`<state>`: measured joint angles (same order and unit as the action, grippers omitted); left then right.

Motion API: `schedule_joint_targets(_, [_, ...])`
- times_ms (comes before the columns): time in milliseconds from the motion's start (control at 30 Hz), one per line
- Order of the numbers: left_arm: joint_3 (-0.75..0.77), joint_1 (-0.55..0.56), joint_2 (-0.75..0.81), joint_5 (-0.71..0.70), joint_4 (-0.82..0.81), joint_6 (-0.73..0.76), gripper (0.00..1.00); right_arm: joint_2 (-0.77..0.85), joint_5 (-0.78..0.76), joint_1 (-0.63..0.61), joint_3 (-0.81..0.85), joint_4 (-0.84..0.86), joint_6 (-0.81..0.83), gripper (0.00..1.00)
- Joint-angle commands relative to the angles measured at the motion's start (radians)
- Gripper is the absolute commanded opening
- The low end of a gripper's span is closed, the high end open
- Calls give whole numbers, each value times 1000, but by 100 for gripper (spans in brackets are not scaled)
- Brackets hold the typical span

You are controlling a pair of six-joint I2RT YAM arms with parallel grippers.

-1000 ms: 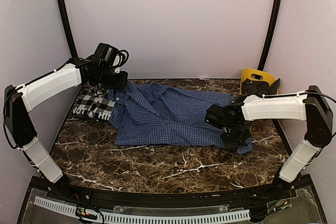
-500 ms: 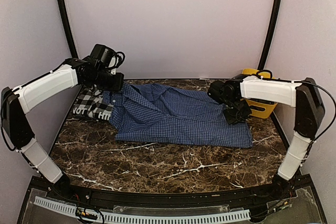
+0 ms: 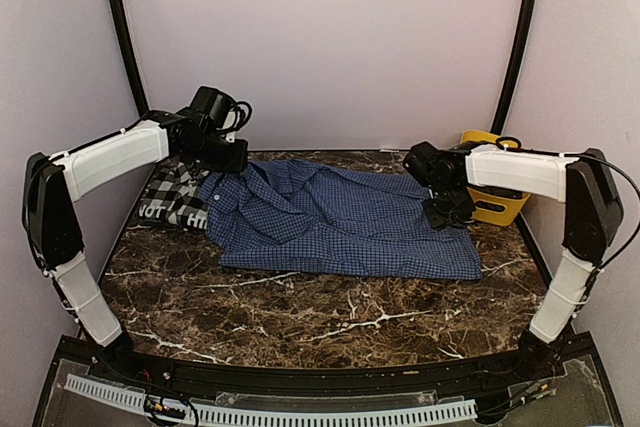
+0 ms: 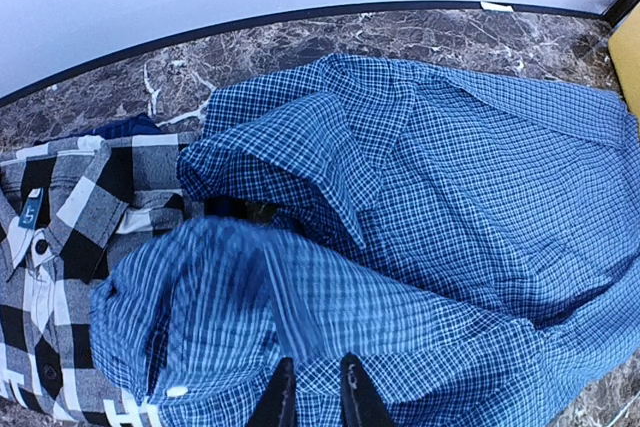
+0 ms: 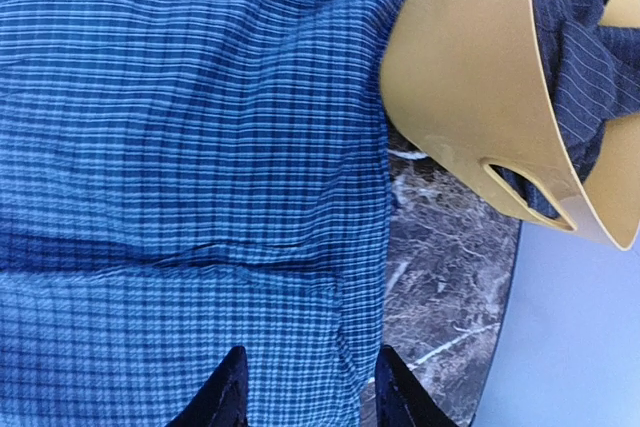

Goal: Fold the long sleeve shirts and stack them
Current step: Fold the flattened shirt at the center of the board.

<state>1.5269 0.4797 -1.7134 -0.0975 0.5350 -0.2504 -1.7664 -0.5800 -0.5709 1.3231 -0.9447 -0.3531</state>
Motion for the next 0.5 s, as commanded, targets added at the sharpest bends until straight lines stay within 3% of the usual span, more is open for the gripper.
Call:
schedule_joint_targets(0, [46, -6, -28, -66, -82, 16, 15, 111, 202, -38, -88, 172, 34, 41])
schedule_joint_targets(133, [59, -6, -34, -54, -168, 35, 15, 109, 250, -68, -147, 228, 26, 41])
schedule_joint_targets(267, [54, -6, -9, -36, -159, 25, 26, 78, 283, -112, -151, 273, 29, 41])
schedule_joint_targets(367, [-78, -6, 72, 20, -158, -3, 36, 80, 377, -133, -149, 345, 51, 42])
schedule_joint_targets(467, [-248, -5, 160, 171, -216, -55, 46, 87, 541, -140, -166, 461, 87, 43])
